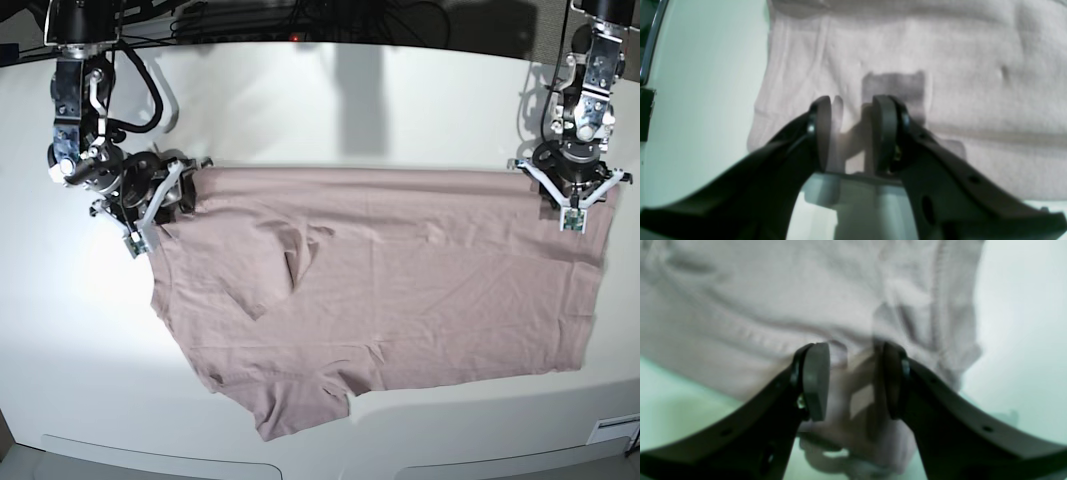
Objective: Fold the T-shirt properly
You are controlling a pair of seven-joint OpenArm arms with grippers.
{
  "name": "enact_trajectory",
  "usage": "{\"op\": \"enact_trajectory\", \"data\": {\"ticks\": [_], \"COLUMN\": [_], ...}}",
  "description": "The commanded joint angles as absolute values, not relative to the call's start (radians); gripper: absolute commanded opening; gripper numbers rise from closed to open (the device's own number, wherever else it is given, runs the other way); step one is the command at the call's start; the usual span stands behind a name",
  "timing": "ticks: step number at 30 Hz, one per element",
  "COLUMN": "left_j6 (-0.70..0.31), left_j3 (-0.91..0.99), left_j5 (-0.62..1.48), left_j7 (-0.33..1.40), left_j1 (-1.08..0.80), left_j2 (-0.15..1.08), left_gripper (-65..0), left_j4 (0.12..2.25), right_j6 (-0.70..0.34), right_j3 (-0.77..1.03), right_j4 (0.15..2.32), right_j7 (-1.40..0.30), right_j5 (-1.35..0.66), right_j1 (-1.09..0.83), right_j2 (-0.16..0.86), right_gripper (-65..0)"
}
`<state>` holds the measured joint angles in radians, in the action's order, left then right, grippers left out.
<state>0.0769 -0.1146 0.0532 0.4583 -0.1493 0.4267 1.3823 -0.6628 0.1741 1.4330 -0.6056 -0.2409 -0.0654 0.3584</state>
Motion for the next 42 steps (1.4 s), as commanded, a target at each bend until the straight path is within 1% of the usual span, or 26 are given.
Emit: {"op": "enact_trajectory", "data": {"ticks": [1, 4, 10, 15, 22, 27, 37, 39, 42], "left_j6": [0.054, 0.054, 0.047, 0.035, 0.006, 0.006, 0.006, 0.006, 0.006], "left_j3": [-0.118, -0.118, -0.118, -0.118, -0.118, -0.118, -0.118, -0.118, -0.118], "left_j5": [0.08, 0.081, 0.134, 0.132, 0.139, 0.139, 0.124, 0.1, 0.098], "left_j7": [0.551, 0.564, 0.569, 0.603, 0.64, 0.681, 0.661, 0.645, 0.683], "left_j1": [-0.163, -0.164, -0.179, -0.195, -0.203, -0.203, -0.292, -0.305, -0.307], "left_j2": [0.429, 0.429, 0.424, 0.393, 0.349, 0.35, 0.35, 0.35, 0.349], "left_gripper": [-44.4, -44.4, -44.4, -44.4, -44.4, -44.4, -44.4, -44.4, -44.4], "left_j4": [1.386, 1.391, 1.391, 1.394, 1.431, 1.454, 1.467, 1.483, 1.52], "right_j6": [-0.665, -0.665, -0.666, -0.67, -0.682, -0.698, -0.698, -0.698, -0.698], "right_j3": [0.179, 0.179, 0.179, 0.179, 0.198, 0.237, 0.328, 0.334, 0.334], "right_j4": [1.448, 1.448, 1.448, 1.448, 1.449, 1.463, 1.639, 1.689, 1.769], "right_j7": [-0.602, -0.638, -0.633, -0.627, -0.629, -0.634, -0.643, -0.627, -0.663], "right_j5": [-0.271, -0.266, -0.266, -0.266, -0.274, -0.325, -0.326, -0.33, -0.38], "right_j1": [-0.054, -0.06, -0.128, -0.188, -0.208, -0.237, -0.389, -0.399, -0.399], "right_j2": [0.371, 0.371, 0.374, 0.398, 0.405, 0.414, 0.413, 0.413, 0.413], "right_gripper": [-38.5, -38.5, -38.5, -38.5, -38.5, -38.5, -38.5, -38.5, -38.5]}}
